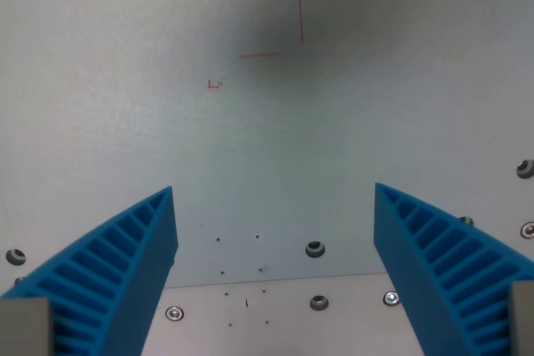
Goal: Move in base positive z
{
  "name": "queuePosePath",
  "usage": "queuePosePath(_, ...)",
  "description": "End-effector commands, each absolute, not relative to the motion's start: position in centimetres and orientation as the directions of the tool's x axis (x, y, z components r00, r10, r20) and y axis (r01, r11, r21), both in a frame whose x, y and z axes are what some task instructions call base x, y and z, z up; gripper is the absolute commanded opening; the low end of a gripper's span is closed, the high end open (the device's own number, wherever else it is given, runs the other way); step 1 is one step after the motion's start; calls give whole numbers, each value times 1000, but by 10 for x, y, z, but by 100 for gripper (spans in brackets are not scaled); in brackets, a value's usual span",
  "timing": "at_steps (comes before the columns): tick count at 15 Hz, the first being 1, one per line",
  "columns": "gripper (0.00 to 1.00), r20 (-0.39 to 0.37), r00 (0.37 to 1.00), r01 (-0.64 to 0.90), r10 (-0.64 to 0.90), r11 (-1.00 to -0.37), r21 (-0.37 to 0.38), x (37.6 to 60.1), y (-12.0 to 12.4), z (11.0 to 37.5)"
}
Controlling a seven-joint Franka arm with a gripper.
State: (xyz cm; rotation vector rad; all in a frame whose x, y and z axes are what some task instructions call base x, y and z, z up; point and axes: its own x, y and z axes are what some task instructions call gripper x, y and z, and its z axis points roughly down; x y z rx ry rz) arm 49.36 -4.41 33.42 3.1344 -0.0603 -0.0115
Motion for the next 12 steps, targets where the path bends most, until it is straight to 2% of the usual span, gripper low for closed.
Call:
queuePosePath(1,100,-3,999,-39,-39,-999,7,493,-44,341)
queuePosePath(12,100,-3,999,-39,-39,-999,7,494,-45,396)
